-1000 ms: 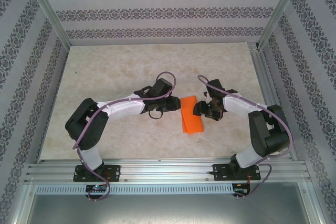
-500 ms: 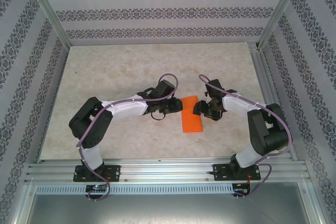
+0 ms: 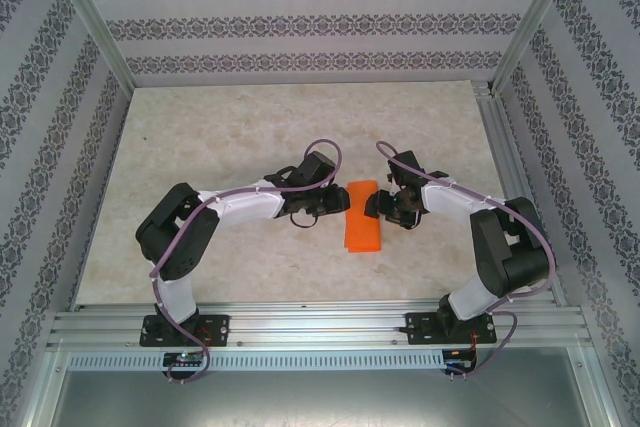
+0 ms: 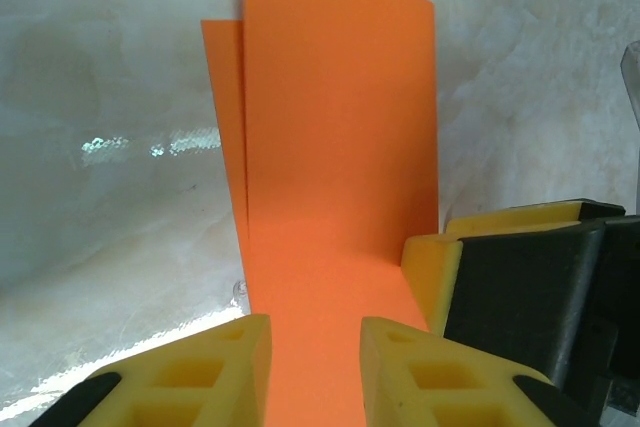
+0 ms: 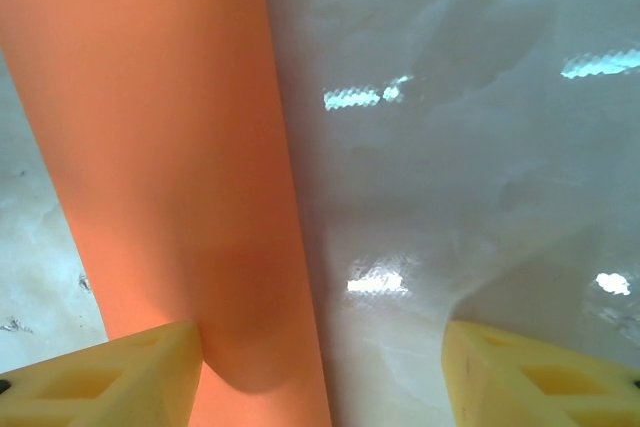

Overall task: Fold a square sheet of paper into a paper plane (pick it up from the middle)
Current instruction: Fold the square sheet of paper in half at the center of the table.

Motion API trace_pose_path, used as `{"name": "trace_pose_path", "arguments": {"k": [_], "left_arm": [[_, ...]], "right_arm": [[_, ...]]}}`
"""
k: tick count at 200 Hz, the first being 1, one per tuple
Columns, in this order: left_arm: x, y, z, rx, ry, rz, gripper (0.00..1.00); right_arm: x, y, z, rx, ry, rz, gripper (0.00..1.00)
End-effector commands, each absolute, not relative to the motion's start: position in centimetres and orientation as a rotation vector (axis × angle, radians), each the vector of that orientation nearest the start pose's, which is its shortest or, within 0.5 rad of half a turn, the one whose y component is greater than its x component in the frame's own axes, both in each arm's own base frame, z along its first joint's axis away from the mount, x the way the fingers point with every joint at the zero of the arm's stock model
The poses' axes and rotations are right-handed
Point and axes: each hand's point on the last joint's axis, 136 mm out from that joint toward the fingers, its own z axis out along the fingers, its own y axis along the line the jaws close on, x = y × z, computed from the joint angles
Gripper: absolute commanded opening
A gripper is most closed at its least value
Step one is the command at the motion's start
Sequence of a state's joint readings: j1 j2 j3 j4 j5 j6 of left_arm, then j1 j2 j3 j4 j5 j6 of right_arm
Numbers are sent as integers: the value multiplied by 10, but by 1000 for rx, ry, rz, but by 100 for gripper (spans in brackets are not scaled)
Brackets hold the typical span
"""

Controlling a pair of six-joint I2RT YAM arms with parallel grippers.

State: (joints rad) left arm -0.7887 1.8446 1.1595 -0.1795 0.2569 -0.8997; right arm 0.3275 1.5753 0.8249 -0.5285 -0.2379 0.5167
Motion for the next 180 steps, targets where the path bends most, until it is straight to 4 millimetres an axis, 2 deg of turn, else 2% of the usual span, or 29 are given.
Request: {"name": "trace_pose_path", "arguments": {"k": [1,92,180], "left_arm": [[305,-381,87,9,2665,-1009,31],[304,-383,84,11,2680,-1006,30],[304,-387,82,20,2686,-1010,30]], "right_arm": [[278,142,27,139,2918,516,66],[282,143,26,42,2958,497,65],[281,130,14,106,2986,396,65]]}}
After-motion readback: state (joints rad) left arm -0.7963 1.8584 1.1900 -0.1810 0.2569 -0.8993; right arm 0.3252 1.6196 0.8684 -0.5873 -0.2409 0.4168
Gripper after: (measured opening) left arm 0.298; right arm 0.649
